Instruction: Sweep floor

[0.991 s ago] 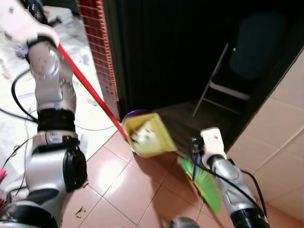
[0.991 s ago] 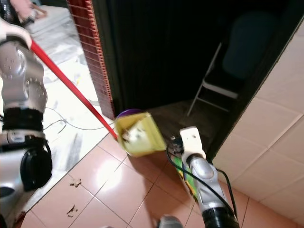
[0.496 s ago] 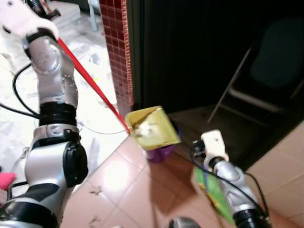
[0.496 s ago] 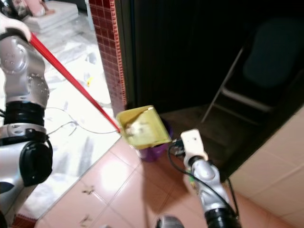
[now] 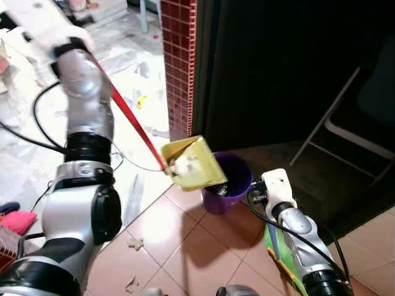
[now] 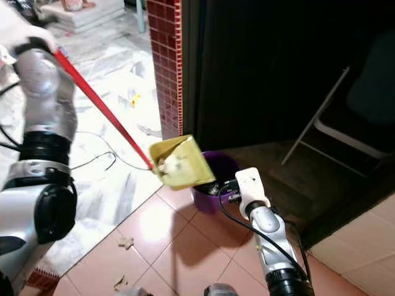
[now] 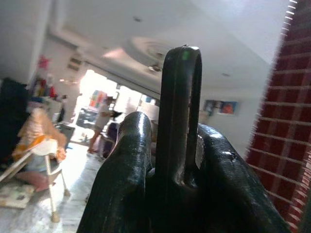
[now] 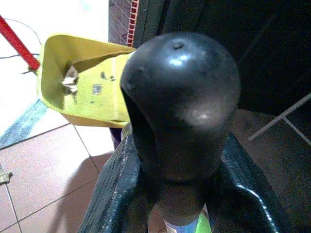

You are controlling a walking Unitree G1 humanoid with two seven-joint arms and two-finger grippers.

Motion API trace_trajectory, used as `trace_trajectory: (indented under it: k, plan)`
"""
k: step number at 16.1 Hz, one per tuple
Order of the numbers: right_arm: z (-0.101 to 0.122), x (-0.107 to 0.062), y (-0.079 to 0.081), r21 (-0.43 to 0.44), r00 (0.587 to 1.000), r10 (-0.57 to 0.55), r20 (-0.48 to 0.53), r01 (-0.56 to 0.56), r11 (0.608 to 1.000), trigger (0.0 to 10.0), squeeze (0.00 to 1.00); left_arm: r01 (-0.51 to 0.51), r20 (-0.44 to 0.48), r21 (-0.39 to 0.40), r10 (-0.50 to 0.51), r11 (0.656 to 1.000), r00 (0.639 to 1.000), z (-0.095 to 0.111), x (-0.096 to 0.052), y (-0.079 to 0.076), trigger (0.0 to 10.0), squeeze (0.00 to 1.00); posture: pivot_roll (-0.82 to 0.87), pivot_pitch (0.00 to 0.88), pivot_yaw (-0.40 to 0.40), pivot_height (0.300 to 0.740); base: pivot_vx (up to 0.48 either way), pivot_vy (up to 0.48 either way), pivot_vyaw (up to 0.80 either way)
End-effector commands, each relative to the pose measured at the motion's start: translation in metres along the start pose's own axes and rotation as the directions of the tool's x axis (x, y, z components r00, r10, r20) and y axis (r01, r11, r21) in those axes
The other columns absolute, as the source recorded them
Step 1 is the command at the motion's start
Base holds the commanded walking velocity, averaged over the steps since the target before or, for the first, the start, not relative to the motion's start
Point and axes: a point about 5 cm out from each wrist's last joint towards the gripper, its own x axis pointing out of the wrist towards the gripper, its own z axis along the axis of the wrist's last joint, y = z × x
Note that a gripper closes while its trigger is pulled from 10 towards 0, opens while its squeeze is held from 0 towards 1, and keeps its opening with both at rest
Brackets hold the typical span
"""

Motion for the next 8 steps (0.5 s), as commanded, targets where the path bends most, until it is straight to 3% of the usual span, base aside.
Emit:
trace_trajectory:
  k: [1, 5, 8]
  plan:
    - [-0.02, -0.002, 0.014, 0.138, 0.995, 0.072, -0.071, -0.061, 0.989, 10.0, 0.0, 0.002, 0.086, -0.046, 0.002, 0.999, 0.996, 0.019, 0.006, -0.008, 10.0, 0.0, -0.13, 0.0, 0.083, 0.74, 0.0, 0.0, 0.0]
    - [-0.017, -0.004, 0.016, 0.143, 0.996, 0.063, -0.057, -0.054, 0.988, 10.0, 0.0, 0.063, 0.104, -0.036, -0.059, 0.997, 0.993, 0.019, -0.001, -0.03, 10.0, 0.0, -0.14, 0.0, 0.102, 0.74, 0.0, 0.0, 0.0]
    - [-0.013, -0.006, 0.021, 0.178, 0.999, 0.046, -0.022, -0.042, 0.983, 10.0, 0.0, 0.164, 0.14, -0.013, -0.16, 0.986, 0.977, 0.025, -0.004, -0.057, 10.0, 0.0, -0.16, 0.0, 0.154, 0.74, 0.0, 0.0, 0.0]
